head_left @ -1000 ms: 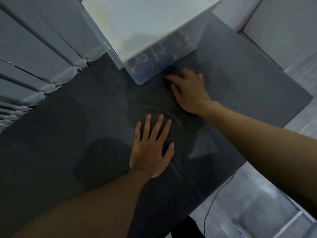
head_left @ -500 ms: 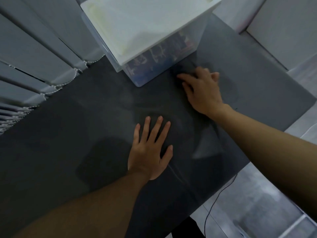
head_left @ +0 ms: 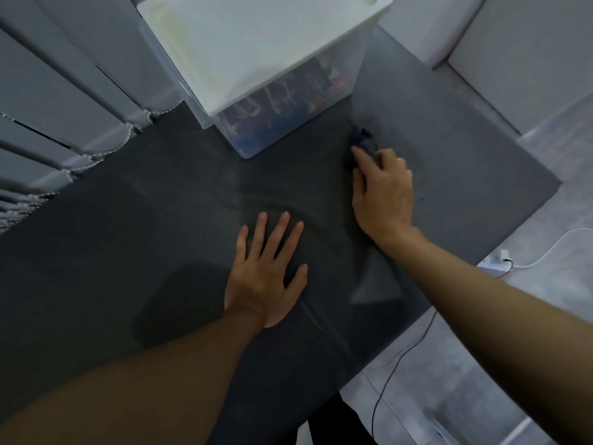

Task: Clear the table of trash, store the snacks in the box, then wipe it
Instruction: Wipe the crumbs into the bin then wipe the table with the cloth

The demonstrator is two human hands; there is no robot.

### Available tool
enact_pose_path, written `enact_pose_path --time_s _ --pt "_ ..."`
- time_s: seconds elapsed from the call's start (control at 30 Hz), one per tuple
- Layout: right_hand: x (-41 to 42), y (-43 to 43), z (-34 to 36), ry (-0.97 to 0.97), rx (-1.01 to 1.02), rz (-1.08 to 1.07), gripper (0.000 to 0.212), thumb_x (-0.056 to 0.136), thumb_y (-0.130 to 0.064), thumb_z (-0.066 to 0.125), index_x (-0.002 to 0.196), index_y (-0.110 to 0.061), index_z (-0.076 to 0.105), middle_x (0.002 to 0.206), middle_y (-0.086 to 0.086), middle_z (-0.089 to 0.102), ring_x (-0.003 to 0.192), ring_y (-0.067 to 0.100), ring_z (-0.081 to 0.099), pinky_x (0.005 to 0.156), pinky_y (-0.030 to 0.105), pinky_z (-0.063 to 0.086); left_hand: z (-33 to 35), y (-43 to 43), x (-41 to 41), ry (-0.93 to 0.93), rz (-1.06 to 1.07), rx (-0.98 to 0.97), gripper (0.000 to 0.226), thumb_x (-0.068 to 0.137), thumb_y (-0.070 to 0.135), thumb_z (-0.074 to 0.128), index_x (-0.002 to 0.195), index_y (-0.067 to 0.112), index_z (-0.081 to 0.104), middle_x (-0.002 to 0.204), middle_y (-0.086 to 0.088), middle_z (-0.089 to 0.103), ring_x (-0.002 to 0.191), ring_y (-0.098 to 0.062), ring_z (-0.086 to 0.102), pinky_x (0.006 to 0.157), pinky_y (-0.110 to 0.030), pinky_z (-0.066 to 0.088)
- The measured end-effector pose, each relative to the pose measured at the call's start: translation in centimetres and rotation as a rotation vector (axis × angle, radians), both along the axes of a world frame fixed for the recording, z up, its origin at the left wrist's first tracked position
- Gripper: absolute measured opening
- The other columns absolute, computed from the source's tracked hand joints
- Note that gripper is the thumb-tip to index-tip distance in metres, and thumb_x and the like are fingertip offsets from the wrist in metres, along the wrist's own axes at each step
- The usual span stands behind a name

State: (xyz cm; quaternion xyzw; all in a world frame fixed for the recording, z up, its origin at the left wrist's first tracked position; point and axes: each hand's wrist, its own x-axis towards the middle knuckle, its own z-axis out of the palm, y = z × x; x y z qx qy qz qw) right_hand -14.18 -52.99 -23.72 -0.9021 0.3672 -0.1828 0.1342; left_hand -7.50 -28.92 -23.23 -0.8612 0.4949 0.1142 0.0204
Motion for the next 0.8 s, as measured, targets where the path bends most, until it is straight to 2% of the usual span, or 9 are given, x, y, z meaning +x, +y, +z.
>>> enact_pose_path --time_s 0.1,0.17,0.33,0.4,0.53,0.6,0.7,0.73,0.8 --pt "-1.7 3.5 -0.1 0.018 -0.079 0.477 0.036 0.098 -0.021 0.051 0.132 -0.022 0.062 0.109 0.011 0.059 0.087 0.032 0.053 0.074 0.044 0.045 -0.2 0.0 0.1 0.010 0.003 0.014 0.070 0.100 0.057 0.023 0.162 0.028 0.005 0.170 0.003 0.003 0.156 -0.028 -0.003 0.124 -0.054 0.008" --pt "-2.9 3.2 -0.2 0.042 -0.099 0.603 0.035 0.100 -0.023 0.051 0.133 -0.024 0.062 0.109 0.010 0.060 0.087 0.030 0.053 0.074 0.043 0.044 -0.2 0.0 0.1 0.018 0.003 0.016 0.072 0.099 0.059 0.020 0.161 0.029 -0.001 0.169 0.004 -0.001 0.155 -0.027 -0.006 0.124 -0.053 0.004" --pt "-2.6 4.8 0.5 -0.013 0.088 -0.152 0.037 0.098 -0.021 0.053 0.134 -0.021 0.060 0.105 0.014 0.055 0.090 0.036 0.051 0.077 0.043 0.043 0.1 0.3 0.1 0.081 0.054 -0.077 0.087 0.093 0.066 0.029 0.162 0.018 0.002 0.169 0.003 -0.003 0.156 -0.019 -0.007 0.125 -0.048 0.001" --pt "-2.2 7.7 0.8 0.019 0.071 -0.061 0.037 0.098 -0.022 0.052 0.135 -0.020 0.059 0.107 0.014 0.054 0.090 0.035 0.051 0.077 0.044 0.045 0.2 0.7 0.3 0.165 0.091 -0.154 0.092 0.090 0.062 0.034 0.161 0.013 0.005 0.169 0.001 0.000 0.155 -0.015 -0.004 0.126 -0.043 0.000" --pt "-2.9 9.6 0.5 0.052 0.013 0.478 0.036 0.101 -0.028 0.047 0.134 -0.021 0.061 0.106 0.010 0.056 0.086 0.030 0.052 0.074 0.044 0.044 1.0 2.3 1.9 0.394 0.243 -0.357 0.078 0.093 0.045 0.040 0.159 0.007 0.020 0.168 -0.001 0.012 0.155 -0.013 0.003 0.126 -0.033 0.005" --pt "-2.5 9.5 0.2 0.032 -0.005 0.310 0.035 0.101 -0.026 0.049 0.133 -0.022 0.062 0.103 0.011 0.055 0.086 0.031 0.052 0.074 0.043 0.043 1.0 4.4 4.0 0.231 0.232 -0.341 0.069 0.097 0.043 0.034 0.156 0.007 0.029 0.166 -0.005 0.022 0.155 -0.021 0.009 0.126 -0.038 0.006" --pt "-0.4 12.1 0.3 0.011 0.088 -0.156 0.035 0.100 -0.021 0.051 0.133 -0.021 0.061 0.104 0.014 0.054 0.088 0.035 0.051 0.075 0.040 0.038 0.6 8.7 8.3 0.056 0.304 -0.214 0.065 0.100 0.043 0.026 0.157 0.013 0.029 0.166 -0.006 0.024 0.154 -0.031 0.012 0.126 -0.045 0.005" --pt "0.5 13.5 0.5 0.018 0.119 -0.191 0.035 0.099 -0.021 0.051 0.133 -0.022 0.061 0.106 0.014 0.054 0.090 0.035 0.052 0.077 0.041 0.040 0.4 10.3 9.8 0.013 0.360 -0.174 0.065 0.099 0.043 0.024 0.158 0.014 0.028 0.166 -0.006 0.022 0.154 -0.034 0.012 0.125 -0.048 0.006" --pt "1.8 16.5 0.6 0.014 0.111 0.023 0.035 0.096 -0.024 0.051 0.130 -0.026 0.061 0.107 0.011 0.056 0.089 0.035 0.055 0.078 0.043 0.045 0.0 13.3 12.5 -0.048 0.485 -0.121 0.067 0.099 0.045 0.023 0.158 0.015 0.026 0.166 -0.008 0.020 0.152 -0.041 0.011 0.124 -0.052 0.008"
